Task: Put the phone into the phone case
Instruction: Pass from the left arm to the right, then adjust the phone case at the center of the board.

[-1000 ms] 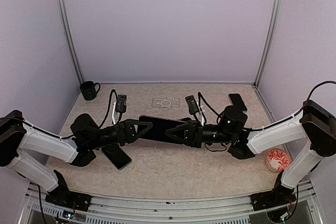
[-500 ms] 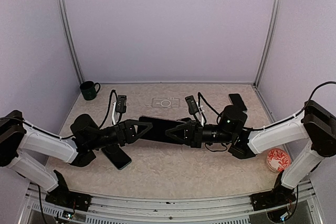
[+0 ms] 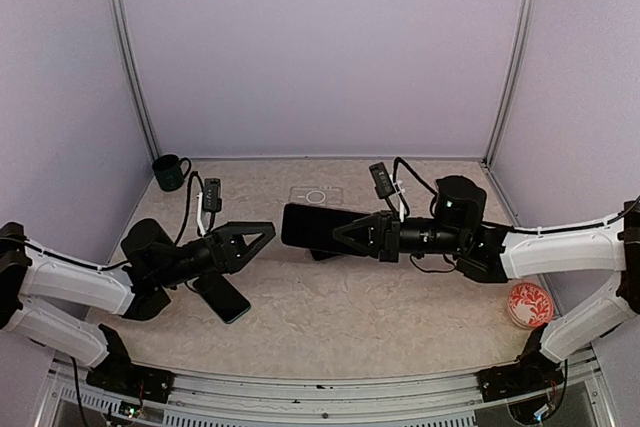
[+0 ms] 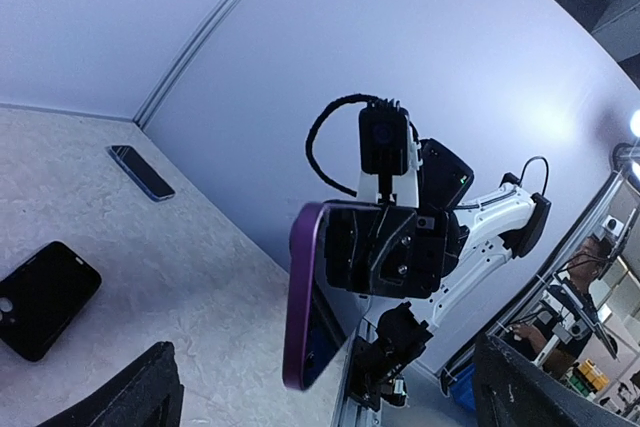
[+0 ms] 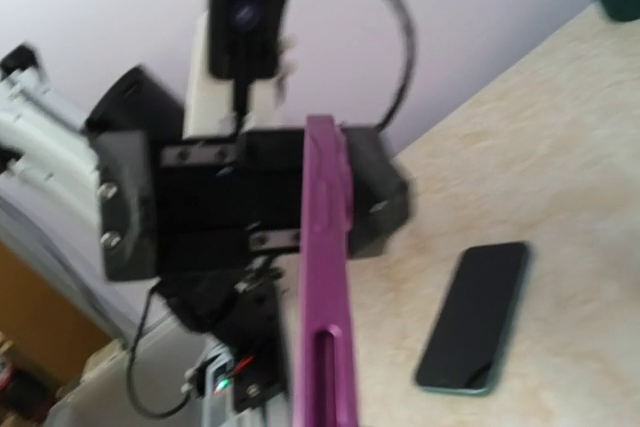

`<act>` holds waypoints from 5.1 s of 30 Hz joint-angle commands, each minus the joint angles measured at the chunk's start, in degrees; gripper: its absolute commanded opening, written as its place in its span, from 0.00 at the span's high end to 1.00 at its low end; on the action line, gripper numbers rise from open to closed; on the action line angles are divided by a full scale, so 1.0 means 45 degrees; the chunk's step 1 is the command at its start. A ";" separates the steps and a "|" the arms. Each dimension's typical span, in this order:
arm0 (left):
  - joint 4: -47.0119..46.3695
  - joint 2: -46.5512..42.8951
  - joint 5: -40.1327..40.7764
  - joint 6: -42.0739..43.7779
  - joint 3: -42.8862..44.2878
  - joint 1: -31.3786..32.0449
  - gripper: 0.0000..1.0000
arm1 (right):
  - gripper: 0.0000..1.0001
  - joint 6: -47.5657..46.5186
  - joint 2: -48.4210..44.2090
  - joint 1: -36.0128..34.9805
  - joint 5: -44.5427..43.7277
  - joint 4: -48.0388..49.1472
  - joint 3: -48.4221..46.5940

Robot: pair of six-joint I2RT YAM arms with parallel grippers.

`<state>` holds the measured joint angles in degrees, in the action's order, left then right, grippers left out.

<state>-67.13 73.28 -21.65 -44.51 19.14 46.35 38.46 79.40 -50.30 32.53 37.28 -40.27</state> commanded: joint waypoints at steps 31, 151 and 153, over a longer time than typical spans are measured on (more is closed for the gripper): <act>0.3661 -0.1127 0.2815 0.0731 -0.0112 -0.0241 0.01 | 1.00 -0.1152 0.2490 0.3248 -0.1763 -1.0111 -0.4890; 0.3493 0.1224 0.1548 -0.0775 0.0396 -0.1373 0.01 | 1.00 -0.0792 0.5657 0.4168 0.2741 -1.0691 -0.5830; 0.3493 0.1221 0.1551 -0.0754 0.0415 -0.1374 0.01 | 1.00 -0.0812 0.5670 0.4167 0.2731 -1.0708 -0.5858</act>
<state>-50.98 79.48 -14.98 -48.88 19.99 40.51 35.46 105.73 -31.11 43.44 -12.14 -64.77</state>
